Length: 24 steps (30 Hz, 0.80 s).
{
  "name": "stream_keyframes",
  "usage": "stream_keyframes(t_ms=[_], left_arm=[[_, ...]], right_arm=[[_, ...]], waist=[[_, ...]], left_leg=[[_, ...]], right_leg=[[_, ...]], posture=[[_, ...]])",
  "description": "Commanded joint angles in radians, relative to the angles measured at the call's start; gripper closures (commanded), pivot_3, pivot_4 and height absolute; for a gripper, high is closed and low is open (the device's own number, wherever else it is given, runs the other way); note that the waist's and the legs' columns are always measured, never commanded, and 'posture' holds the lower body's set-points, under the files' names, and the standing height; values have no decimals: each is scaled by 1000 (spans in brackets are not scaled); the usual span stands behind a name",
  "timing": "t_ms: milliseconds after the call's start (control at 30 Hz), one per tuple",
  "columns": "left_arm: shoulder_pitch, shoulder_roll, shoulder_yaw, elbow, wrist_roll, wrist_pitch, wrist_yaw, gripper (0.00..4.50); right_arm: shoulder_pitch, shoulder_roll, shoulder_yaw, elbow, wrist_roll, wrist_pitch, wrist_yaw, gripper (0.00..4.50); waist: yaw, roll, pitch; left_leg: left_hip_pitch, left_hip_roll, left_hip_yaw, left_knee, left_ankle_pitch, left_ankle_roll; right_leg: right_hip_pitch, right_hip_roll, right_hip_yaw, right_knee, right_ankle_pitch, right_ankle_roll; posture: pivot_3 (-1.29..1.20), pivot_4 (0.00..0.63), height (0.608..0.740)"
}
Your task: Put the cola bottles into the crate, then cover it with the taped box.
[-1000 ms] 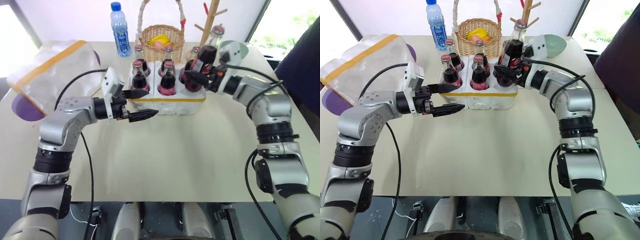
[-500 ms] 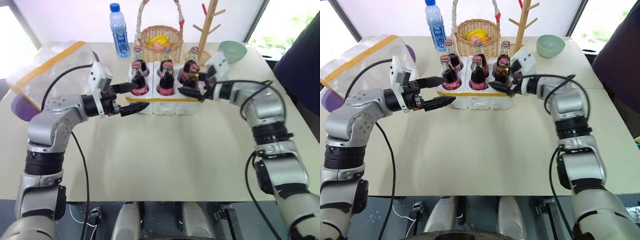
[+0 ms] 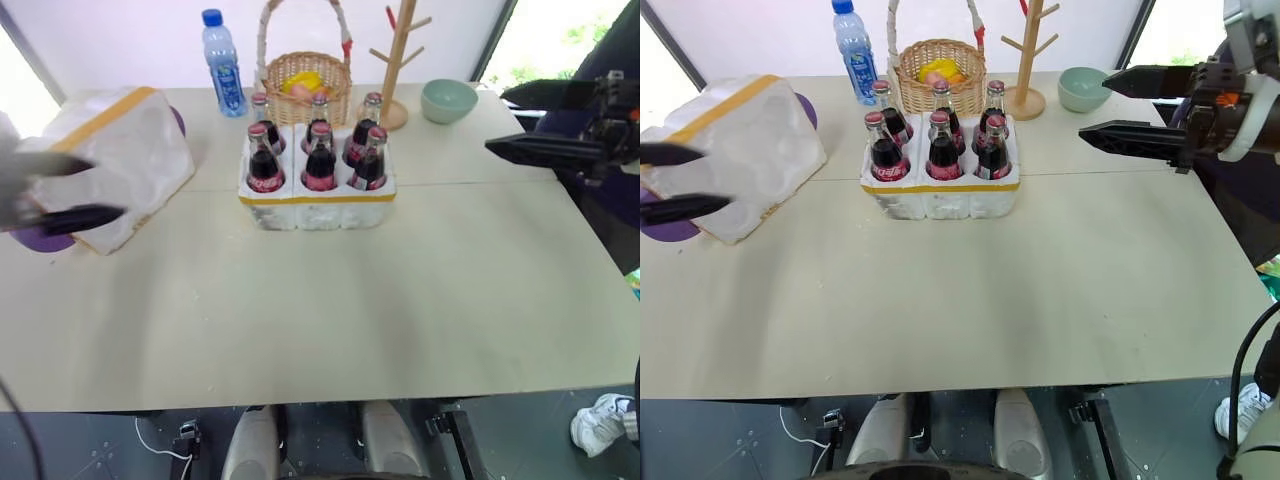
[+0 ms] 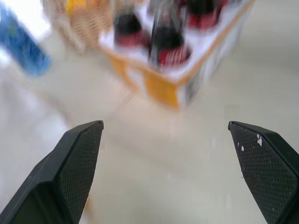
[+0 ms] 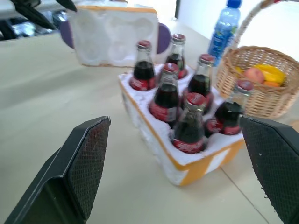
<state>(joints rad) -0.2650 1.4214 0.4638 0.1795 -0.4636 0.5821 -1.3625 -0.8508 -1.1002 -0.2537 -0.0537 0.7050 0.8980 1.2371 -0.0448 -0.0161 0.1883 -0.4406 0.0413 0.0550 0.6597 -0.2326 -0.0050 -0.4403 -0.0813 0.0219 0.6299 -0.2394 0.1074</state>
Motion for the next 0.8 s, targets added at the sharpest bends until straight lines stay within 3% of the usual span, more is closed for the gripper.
stream_keyframes(t_ms=[33, 100, 200, 300, 400, 800], left_arm=[[44, 120, 20, 279, 113, -162, -145, 0], [-12, 146, -68, 431, 177, -297, -120, 0], [-252, 127, -239, 626, 303, -408, -58, 0], [-567, 39, -384, 796, 437, -457, -17, 0], [-762, -53, -481, 939, 549, -496, 44, 0], [-939, -242, -558, 1132, 685, -514, 160, 0]], right_arm=[[8, -9, -41, -61, 56, 0, 6, 26], [5, 5, -37, -64, 70, 5, -8, 26], [3, 25, -19, -54, 71, -11, -18, 26], [-10, 48, 2, -39, 62, -25, -35, 26], [-16, 62, 3, -45, 72, -19, -52, 26], [81, -7, -103, -135, 123, 46, -113, 26]], waist=[[0, 0, 0], [2, 0, 0], [11, 0, 0], [29, 0, 0], [42, -1, -1], [34, -6, 1]], left_leg=[[0, 0, 0, -1, 0, 0], [-1, 1, 1, -2, 0, 0], [-2, 1, 1, -2, 0, 0], [-3, 1, 2, 0, 0, 0], [-3, 0, 2, 3, 0, 0], [-5, 1, 2, 4, 0, 0]], right_leg=[[-1, 0, 0, 0, 0, 0], [-3, 0, 0, 0, -1, -1], [-3, 0, -1, 0, -1, -2], [-3, 0, -1, 1, 0, -1], [-1, 1, -1, 3, 2, 3], [-2, 1, -1, 3, 3, 4]], posture=[[0, 150, 740], [0, 150, 740], [0, 150, 740], [0, 150, 740], [0, 150, 740], [0, 150, 740]])
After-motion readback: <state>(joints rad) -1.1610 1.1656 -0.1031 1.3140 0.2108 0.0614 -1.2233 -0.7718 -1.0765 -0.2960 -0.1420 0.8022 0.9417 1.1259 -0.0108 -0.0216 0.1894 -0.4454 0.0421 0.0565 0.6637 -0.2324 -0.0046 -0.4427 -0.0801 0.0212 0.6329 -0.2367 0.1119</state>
